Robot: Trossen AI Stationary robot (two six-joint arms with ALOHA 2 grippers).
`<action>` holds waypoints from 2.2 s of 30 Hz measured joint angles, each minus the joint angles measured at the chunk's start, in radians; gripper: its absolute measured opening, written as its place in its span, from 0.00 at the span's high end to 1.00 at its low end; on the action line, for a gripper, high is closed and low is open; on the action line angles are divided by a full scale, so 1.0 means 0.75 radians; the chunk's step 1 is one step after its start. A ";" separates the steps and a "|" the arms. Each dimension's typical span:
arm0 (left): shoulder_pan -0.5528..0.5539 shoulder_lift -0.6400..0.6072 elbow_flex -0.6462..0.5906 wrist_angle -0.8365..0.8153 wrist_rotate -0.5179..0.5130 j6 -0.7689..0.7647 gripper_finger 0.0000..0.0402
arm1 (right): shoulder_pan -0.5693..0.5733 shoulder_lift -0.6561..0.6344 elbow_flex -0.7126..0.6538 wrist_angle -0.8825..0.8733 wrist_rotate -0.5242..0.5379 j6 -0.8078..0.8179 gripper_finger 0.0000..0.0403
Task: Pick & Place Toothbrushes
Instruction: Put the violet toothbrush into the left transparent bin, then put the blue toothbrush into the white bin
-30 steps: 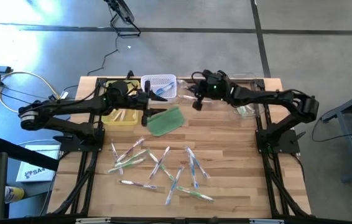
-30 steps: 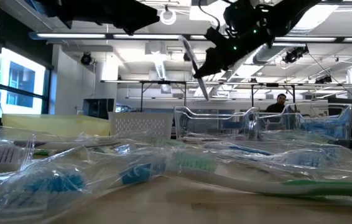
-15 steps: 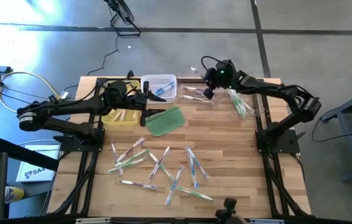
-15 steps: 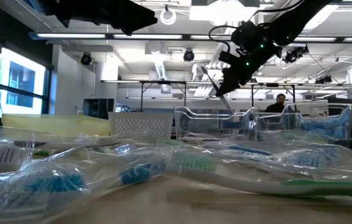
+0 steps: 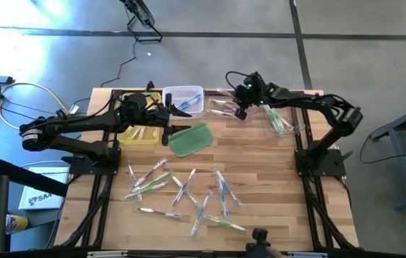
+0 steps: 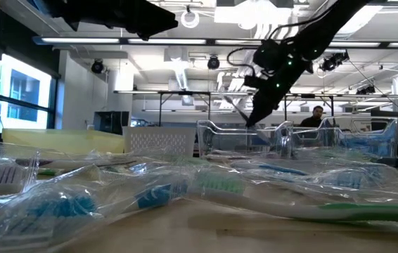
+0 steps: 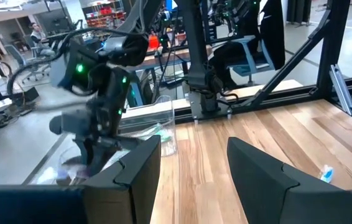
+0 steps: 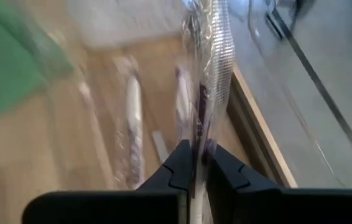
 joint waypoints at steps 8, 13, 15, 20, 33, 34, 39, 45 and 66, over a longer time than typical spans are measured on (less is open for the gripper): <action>0.000 0.000 0.000 -0.001 -0.003 -0.001 0.55 | 0.043 0.119 0.186 -0.263 0.118 -0.092 0.96; 0.000 0.001 0.000 -0.001 -0.003 0.008 0.55 | 0.039 0.202 0.282 -0.411 0.126 -0.140 0.96; 0.000 0.001 0.000 -0.001 -0.003 0.010 0.55 | 0.039 0.235 0.292 -0.418 0.126 -0.146 0.96; 0.000 0.001 0.000 -0.005 -0.003 0.010 0.55 | 0.039 0.293 0.293 -0.418 0.113 -0.175 0.96; 0.000 0.001 0.000 -0.007 -0.003 0.009 0.55 | 0.040 0.254 0.294 -0.372 0.126 -0.173 0.60; 0.000 0.001 0.000 -0.011 -0.003 0.009 0.55 | 0.044 0.242 0.294 -0.376 0.126 -0.173 0.59; 0.000 0.001 0.000 -0.011 -0.002 0.009 0.55 | 0.079 0.138 0.294 -0.397 0.121 -0.171 0.61; 0.000 0.001 0.000 -0.011 -0.002 0.012 0.55 | 0.171 -0.021 0.294 -0.405 0.058 -0.110 0.75; -0.002 0.001 0.001 -0.086 -0.103 0.112 0.55 | 0.293 -0.134 0.172 -0.488 -0.468 0.173 0.99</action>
